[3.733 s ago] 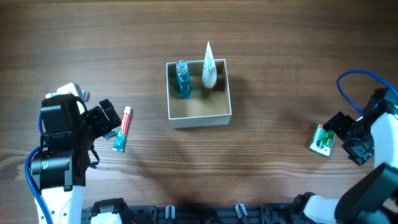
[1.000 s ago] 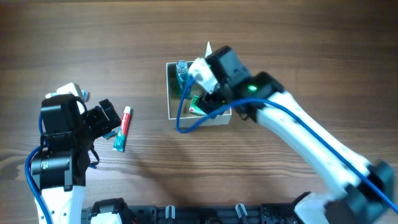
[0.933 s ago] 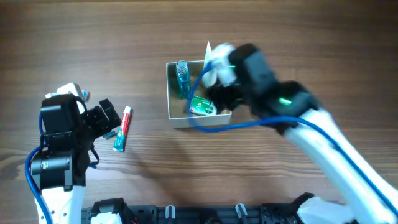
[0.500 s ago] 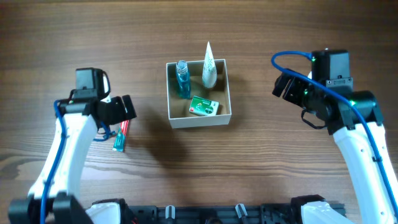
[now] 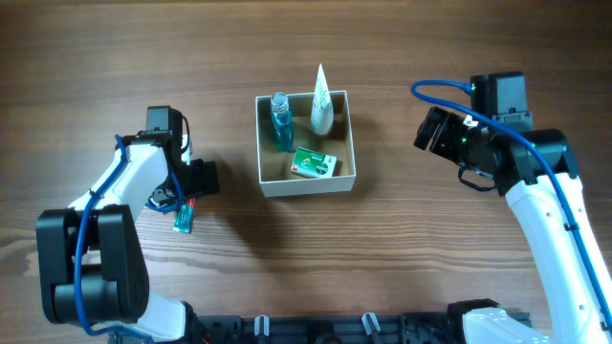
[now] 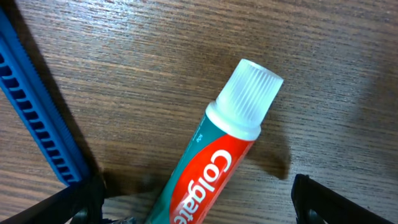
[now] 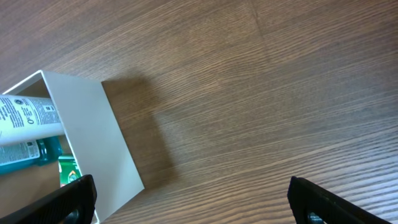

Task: Pack container
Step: 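Grasp the Colgate toothpaste tube with the left gripper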

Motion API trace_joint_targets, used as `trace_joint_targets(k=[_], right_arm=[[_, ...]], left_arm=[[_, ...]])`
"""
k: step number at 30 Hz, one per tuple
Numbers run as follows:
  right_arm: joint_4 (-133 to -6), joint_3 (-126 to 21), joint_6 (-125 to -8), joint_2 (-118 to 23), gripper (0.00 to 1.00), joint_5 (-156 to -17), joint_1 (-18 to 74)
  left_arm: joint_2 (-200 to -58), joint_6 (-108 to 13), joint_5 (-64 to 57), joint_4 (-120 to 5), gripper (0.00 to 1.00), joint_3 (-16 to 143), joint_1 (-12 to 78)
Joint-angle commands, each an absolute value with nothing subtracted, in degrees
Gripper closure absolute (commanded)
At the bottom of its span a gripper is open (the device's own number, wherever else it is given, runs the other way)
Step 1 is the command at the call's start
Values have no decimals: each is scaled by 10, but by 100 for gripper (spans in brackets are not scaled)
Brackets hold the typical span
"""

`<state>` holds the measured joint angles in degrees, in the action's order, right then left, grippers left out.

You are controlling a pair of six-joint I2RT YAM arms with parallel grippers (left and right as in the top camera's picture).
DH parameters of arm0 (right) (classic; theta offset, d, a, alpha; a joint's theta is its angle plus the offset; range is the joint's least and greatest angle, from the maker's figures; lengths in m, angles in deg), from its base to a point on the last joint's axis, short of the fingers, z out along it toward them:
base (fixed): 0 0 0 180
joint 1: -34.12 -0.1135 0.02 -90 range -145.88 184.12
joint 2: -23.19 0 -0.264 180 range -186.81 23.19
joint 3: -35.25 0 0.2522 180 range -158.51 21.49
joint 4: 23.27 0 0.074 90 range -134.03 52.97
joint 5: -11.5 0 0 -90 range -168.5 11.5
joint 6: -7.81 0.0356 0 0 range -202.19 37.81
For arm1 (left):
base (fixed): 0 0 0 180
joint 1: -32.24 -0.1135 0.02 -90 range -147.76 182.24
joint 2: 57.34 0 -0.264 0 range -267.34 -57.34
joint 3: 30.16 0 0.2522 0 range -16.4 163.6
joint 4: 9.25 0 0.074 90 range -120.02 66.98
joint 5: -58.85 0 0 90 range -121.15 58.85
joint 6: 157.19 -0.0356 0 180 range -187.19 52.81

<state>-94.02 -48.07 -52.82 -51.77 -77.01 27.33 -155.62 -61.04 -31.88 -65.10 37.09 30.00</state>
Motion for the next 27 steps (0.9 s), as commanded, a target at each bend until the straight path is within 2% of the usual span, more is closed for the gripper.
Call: trace_joint_targets(k=[1, 4, 6, 7, 11, 13, 16, 25, 27], right_arm=[[-948, -477, -522, -525, 0, -776, 275], [-950, -477, -523, -525, 0, -776, 275], [-950, -477, -523, -525, 0, -776, 275], [-950, -477, -523, -525, 0, -775, 275], [-950, -477, -523, -525, 0, -776, 275], [-951, -477, -523, -525, 0, -776, 275], [-951, -477, -523, -525, 0, -776, 275], [-954, -477, -522, -525, 0, -776, 275], [-954, -477, -523, -525, 0, -776, 275]], left_arm=[[-1575, -625, -319, -645, 7, 374, 303], [-1586, -625, -319, -644, 5, 372, 303], [-1586, -625, -319, -644, 13, 372, 303], [-1586, -625, -319, -644, 18, 372, 303], [-1586, -625, -318, -646, 56, 372, 303], [-1586, -625, -318, -646, 65, 372, 303], [-1586, -625, -318, -646, 71, 372, 303], [-1586, -625, -319, -643, 74, 372, 303], [-1585, -625, -319, -641, 78, 373, 303]])
